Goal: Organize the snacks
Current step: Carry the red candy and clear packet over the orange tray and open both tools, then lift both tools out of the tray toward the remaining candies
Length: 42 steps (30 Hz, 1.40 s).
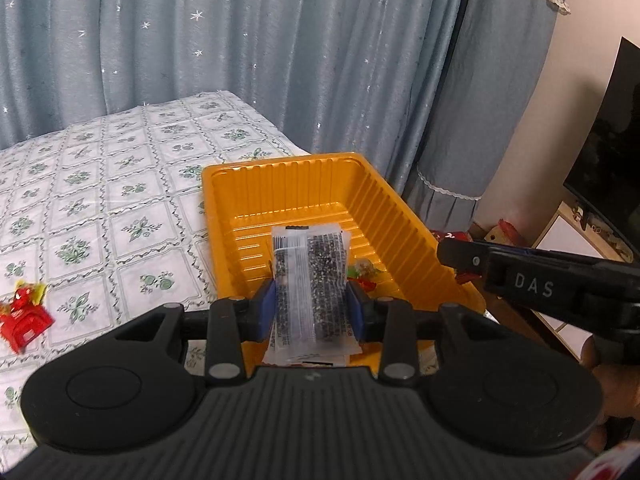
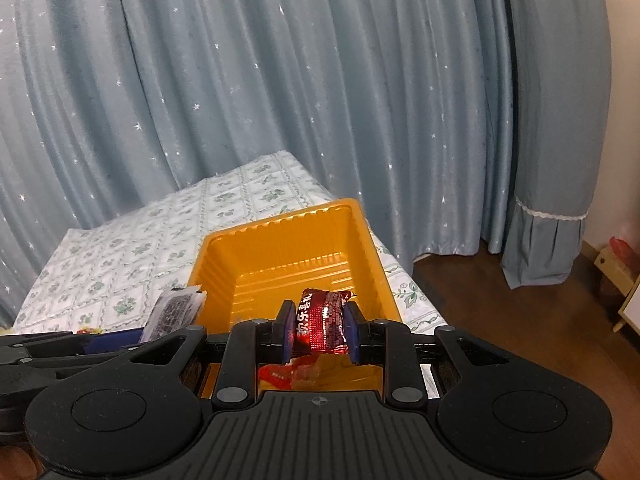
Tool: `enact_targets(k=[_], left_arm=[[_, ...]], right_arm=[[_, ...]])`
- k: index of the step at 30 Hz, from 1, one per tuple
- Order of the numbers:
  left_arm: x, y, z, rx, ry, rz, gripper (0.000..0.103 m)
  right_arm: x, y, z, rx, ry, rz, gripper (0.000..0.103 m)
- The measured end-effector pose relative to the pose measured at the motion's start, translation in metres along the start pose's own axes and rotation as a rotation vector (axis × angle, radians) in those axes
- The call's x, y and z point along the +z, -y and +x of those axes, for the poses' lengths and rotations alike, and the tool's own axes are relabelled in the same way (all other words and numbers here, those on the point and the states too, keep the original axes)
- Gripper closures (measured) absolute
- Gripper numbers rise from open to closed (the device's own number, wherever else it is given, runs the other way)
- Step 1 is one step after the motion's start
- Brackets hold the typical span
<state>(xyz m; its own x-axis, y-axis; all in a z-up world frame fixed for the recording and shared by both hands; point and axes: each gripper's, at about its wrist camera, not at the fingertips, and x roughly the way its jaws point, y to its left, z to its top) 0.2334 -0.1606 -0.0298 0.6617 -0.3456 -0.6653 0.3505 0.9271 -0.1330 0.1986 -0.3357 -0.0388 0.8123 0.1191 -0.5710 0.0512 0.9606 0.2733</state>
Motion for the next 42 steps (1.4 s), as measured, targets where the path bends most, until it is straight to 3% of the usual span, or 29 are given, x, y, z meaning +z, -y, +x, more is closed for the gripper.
enact_targets(k=[12, 28, 34, 37, 42], left_arm=[[0.012, -0.005, 0.029, -0.025, 0.003, -0.011, 0.065], [-0.014, -0.043, -0.014, 0.046, 0.038, -0.131, 0.063], [-0.021, -0.049, -0.021, 0.05, 0.025, -0.148, 0.063], [-0.026, -0.052, -0.025, 0.057, 0.025, -0.16, 0.063], [-0.037, -0.055, -0.043, 0.065, 0.033, -0.192, 0.061]], right_arm=[[0.003, 0.009, 0.014, -0.006, -0.011, 0.016, 0.077], [0.002, 0.002, 0.018, 0.034, -0.027, 0.025, 0.077], [0.006, 0.004, 0.026, 0.121, -0.035, 0.087, 0.076], [0.006, 0.006, 0.024, 0.117, -0.026, 0.11, 0.057], [0.003, 0.01, 0.009, 0.095, -0.023, 0.134, 0.056]])
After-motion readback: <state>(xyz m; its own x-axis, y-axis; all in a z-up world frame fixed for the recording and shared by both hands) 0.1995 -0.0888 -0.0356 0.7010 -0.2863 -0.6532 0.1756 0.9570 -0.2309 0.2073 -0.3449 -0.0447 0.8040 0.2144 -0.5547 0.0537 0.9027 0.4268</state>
